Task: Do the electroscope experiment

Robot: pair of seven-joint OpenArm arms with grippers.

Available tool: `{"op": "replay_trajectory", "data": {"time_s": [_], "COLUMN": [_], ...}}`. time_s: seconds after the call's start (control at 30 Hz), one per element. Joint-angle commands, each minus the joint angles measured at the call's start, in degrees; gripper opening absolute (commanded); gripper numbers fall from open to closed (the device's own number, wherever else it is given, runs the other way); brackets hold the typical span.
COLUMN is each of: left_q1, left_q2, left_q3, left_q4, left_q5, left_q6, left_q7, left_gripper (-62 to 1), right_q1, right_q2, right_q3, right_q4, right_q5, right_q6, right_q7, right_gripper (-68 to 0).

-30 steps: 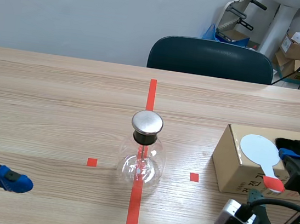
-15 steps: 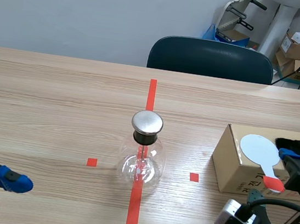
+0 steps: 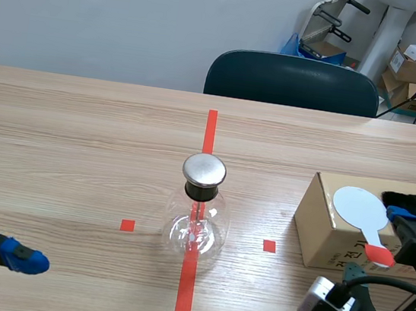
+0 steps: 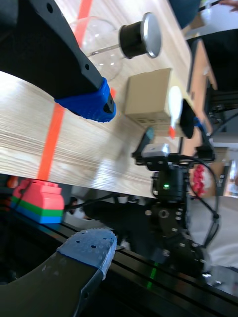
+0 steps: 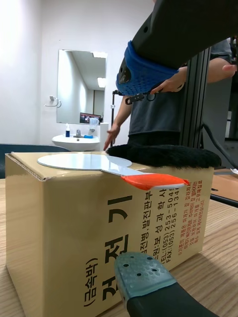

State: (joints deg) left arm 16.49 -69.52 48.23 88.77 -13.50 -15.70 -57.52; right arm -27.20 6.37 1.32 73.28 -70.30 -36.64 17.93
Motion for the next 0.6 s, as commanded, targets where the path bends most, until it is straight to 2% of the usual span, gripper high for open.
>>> {"op": "replay_trajectory", "data": {"time_s": [0.0, 0.57], "left_q1": [-0.02, -0.02], "left_q2": [0.26, 0.28], "left_q3": [-0.04, -0.04], "left_q4": [1.14, 1.20], "left_q5": [-0.37, -0.39], "left_q6": [-0.11, -0.57], "left_q7": [-0.28, -1.86], "left_gripper": [-14.0, -14.0], "right_q1": [0.55, 0.55], "right_q2": [0.74, 0.74], "right_q3": [0.55, 0.55], "right_q4": [0.48, 0.48], "right_q5": [0.22, 0.22], "right_q6": [-0.76, -0.76], "right_q7": [-0.04, -0.02], "right_gripper": [0.4, 0.4]}}
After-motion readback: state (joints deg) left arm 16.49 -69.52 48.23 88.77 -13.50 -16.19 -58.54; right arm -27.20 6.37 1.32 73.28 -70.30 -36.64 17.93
